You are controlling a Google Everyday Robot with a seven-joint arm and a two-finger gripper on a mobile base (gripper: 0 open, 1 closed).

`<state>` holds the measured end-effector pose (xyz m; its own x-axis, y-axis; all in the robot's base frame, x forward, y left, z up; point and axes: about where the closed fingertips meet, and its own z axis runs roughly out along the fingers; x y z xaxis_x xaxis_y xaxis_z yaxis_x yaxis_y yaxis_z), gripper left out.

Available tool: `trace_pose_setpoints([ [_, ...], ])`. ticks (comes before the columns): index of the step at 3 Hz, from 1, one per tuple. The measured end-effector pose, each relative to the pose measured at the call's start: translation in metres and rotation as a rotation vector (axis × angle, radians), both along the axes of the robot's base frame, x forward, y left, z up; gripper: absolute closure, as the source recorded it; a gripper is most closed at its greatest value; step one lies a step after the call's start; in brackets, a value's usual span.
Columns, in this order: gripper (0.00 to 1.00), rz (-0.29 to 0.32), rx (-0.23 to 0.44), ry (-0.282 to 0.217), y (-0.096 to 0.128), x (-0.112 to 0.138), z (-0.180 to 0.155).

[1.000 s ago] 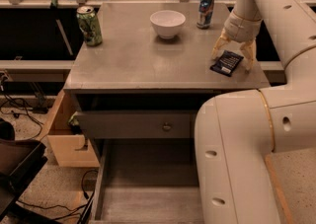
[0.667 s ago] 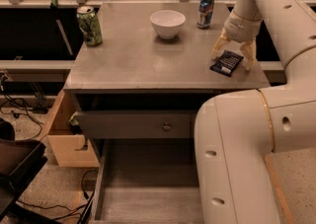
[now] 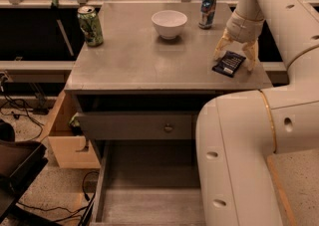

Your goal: Move rxbar blueberry near green can

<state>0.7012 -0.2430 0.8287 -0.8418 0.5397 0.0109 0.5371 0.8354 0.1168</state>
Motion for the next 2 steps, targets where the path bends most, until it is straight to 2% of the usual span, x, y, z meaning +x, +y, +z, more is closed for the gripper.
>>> trace_pose_setpoints([
  [2, 0.59, -0.001, -0.001, 0.000, -0.0003, -0.0004, 0.0010],
])
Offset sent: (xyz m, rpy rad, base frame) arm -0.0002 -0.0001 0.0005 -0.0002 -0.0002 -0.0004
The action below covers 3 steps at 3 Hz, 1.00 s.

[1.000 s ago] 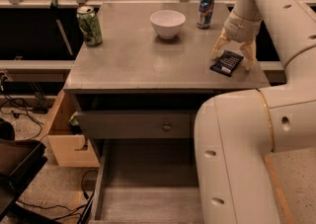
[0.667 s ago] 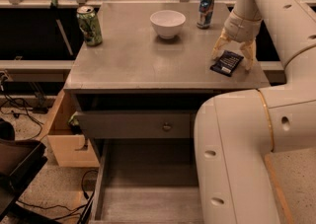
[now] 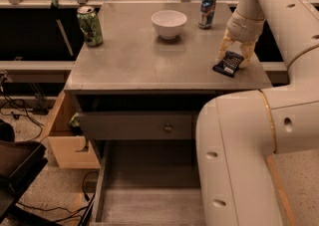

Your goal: Move rxbar blueberry near green can

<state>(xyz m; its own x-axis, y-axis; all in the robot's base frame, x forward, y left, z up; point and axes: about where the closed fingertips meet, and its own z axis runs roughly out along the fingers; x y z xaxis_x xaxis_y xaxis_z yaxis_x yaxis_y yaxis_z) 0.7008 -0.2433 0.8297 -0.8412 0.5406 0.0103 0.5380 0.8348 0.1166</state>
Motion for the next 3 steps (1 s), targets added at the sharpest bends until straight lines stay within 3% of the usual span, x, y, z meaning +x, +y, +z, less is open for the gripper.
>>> trace_pose_setpoints([
  [3, 0.61, -0.002, -0.001, 0.000, -0.0004, -0.0007, 0.0016],
])
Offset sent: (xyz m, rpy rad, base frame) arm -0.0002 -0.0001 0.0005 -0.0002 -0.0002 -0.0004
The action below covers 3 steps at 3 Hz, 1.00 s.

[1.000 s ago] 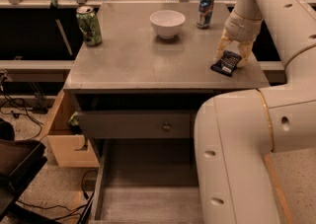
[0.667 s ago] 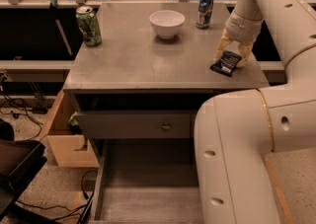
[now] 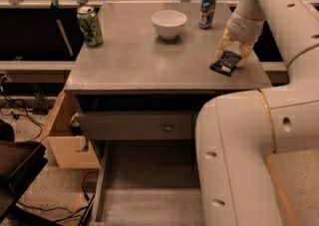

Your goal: Move rxbar blueberry near green can

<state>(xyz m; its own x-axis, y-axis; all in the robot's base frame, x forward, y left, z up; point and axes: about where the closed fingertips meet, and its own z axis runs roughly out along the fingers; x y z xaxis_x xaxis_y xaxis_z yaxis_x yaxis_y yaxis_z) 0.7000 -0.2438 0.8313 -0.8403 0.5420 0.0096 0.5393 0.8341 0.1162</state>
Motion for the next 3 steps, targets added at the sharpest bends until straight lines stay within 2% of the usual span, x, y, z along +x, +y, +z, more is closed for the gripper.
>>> trace_pose_setpoints([
  [3, 0.64, -0.001, -0.001, -0.001, -0.0003, -0.0007, 0.0018],
])
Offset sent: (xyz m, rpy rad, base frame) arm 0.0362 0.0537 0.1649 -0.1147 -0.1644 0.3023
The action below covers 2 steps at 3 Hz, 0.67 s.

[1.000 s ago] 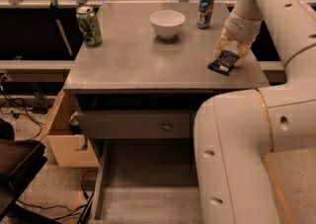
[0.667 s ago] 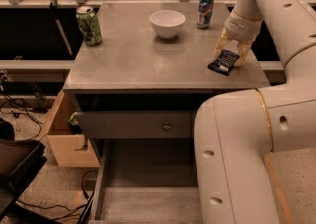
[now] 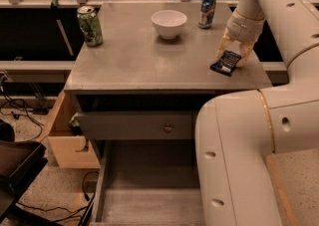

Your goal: Move rxbar blueberry near green can

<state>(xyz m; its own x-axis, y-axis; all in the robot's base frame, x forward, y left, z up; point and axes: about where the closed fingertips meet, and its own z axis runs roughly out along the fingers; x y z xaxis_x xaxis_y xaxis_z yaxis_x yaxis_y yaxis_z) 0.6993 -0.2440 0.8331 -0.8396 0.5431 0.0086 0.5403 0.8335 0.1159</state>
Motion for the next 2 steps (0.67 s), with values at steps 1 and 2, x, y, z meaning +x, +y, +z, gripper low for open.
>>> trace_pose_setpoints([
  [1, 0.75, 0.000, 0.000, 0.000, 0.0001, -0.0001, 0.0004],
  [2, 0.74, -0.003, 0.001, -0.028, 0.0004, 0.0084, -0.0013],
])
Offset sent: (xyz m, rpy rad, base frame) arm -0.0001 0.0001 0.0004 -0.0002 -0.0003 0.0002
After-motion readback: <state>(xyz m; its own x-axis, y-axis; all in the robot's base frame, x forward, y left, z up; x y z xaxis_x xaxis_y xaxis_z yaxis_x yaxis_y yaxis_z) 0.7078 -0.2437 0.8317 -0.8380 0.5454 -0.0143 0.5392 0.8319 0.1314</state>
